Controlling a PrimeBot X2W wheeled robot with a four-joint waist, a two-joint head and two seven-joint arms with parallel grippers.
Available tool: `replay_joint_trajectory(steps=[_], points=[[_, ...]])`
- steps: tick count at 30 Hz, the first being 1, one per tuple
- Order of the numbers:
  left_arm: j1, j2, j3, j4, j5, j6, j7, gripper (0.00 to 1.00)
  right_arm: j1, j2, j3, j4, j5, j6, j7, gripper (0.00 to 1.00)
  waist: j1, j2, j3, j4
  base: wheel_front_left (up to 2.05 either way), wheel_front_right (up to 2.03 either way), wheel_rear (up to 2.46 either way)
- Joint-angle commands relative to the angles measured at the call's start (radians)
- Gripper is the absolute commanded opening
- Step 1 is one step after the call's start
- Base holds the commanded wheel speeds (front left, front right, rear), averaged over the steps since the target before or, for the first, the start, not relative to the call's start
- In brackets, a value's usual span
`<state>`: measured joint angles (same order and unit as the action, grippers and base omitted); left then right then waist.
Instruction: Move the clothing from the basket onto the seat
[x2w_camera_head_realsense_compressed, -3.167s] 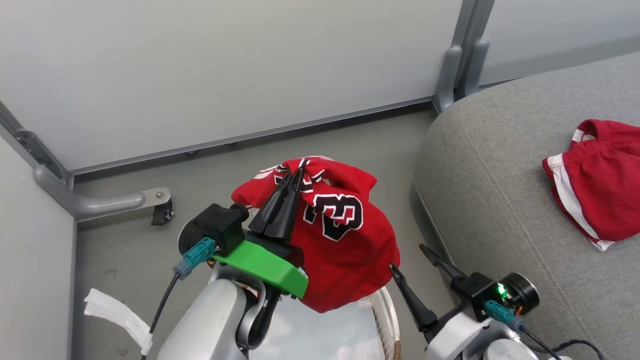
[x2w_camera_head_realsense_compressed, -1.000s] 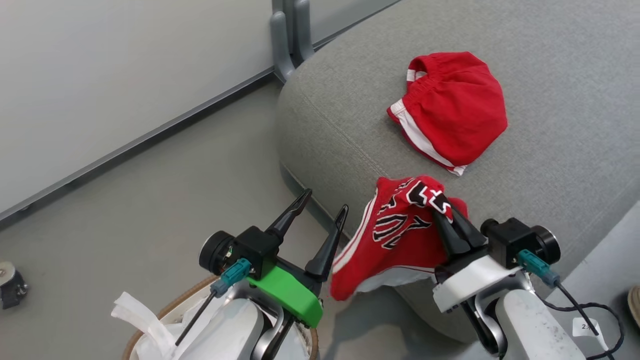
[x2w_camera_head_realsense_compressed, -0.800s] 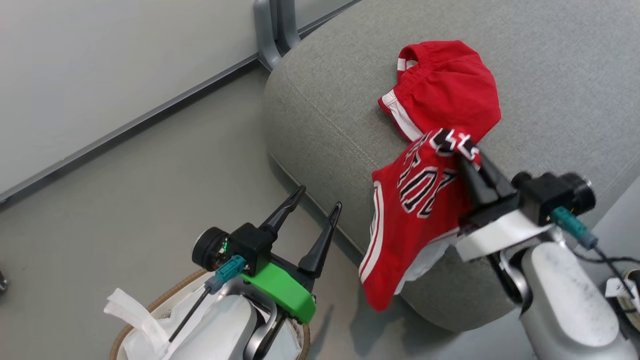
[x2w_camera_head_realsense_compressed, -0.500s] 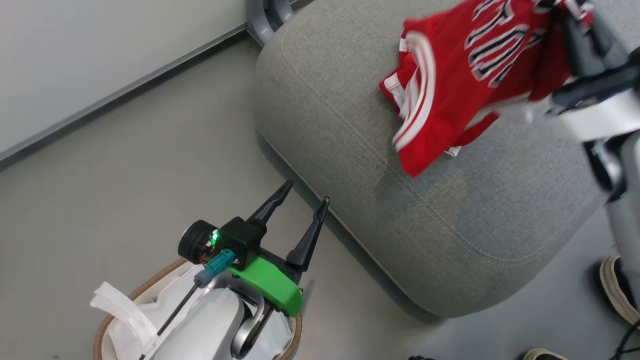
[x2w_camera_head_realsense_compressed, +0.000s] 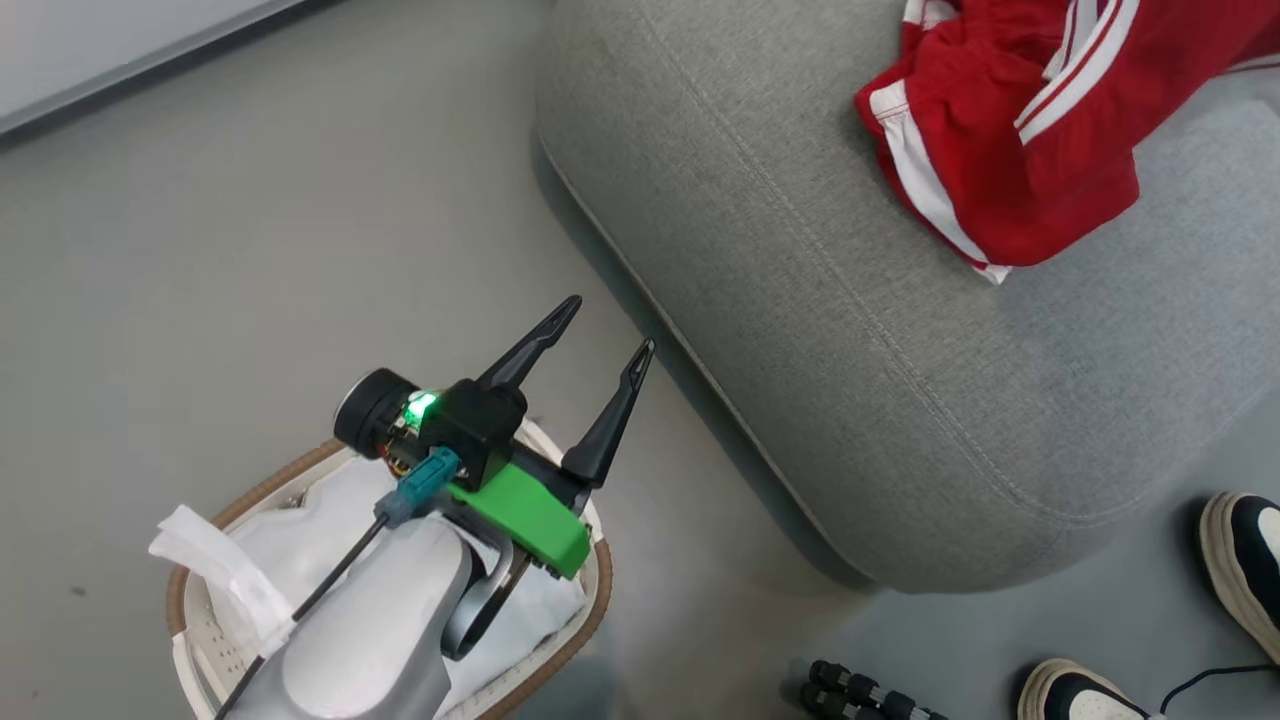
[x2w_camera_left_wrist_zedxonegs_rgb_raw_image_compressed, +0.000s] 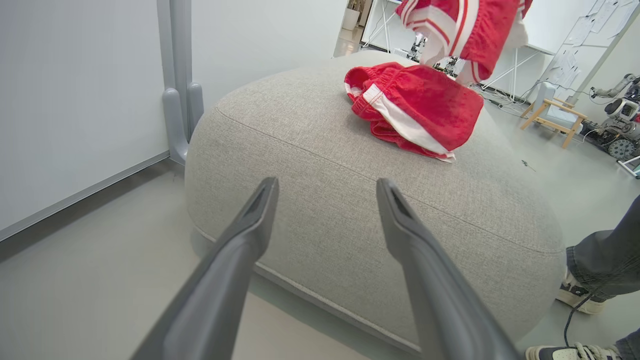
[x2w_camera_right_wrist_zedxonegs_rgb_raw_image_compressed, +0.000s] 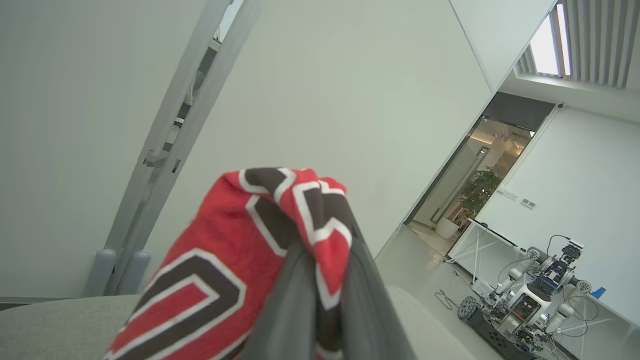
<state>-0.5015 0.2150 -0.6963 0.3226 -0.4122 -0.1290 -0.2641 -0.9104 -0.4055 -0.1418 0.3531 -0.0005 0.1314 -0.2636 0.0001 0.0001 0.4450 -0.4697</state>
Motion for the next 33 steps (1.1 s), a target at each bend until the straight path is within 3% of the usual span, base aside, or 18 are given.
replay_joint_trajectory(steps=[1,5,7,10,25,33], points=[[-0.023,0.012,-0.001,-0.006,0.007,-0.003,0.0,1.0,0.002,0.023,-0.001,0.021,-0.006,-0.001,-0.001,0.0,-0.0001,-0.0001,0.066,0.052,0.0,0.0,0.0],[-0.054,0.008,-0.016,-0.012,0.008,-0.003,0.0,1.0,0.048,0.078,-0.013,0.093,-0.02,-0.001,-0.001,0.0,-0.0001,-0.0001,0.094,0.07,0.0,0.0,0.0],[-0.063,0.008,-0.024,-0.014,0.005,-0.003,0.0,1.0,0.073,0.108,-0.016,0.129,-0.029,-0.001,-0.001,0.2,-0.0001,-0.0001,0.102,0.077,0.0,0.0,0.0],[-0.068,0.013,-0.026,-0.009,-0.002,-0.003,0.0,1.0,0.115,0.141,-0.018,0.178,-0.043,-0.001,-0.001,1.0,-0.0001,-0.0001,0.104,0.084,0.0,0.0,0.0],[0.02,-0.033,0.038,0.032,-0.007,-0.003,0.0,1.0,0.402,0.191,-0.086,0.184,-0.025,-0.001,-0.001,1.0,-0.0001,-0.0001,-0.036,0.102,0.0,0.0,0.0],[0.098,-0.067,0.145,0.035,0.04,-0.003,0.0,1.0,0.524,0.23,-0.026,0.114,0.009,-0.001,-0.001,1.0,-0.0001,-0.0001,-0.118,0.16,0.0,0.0,0.0]])
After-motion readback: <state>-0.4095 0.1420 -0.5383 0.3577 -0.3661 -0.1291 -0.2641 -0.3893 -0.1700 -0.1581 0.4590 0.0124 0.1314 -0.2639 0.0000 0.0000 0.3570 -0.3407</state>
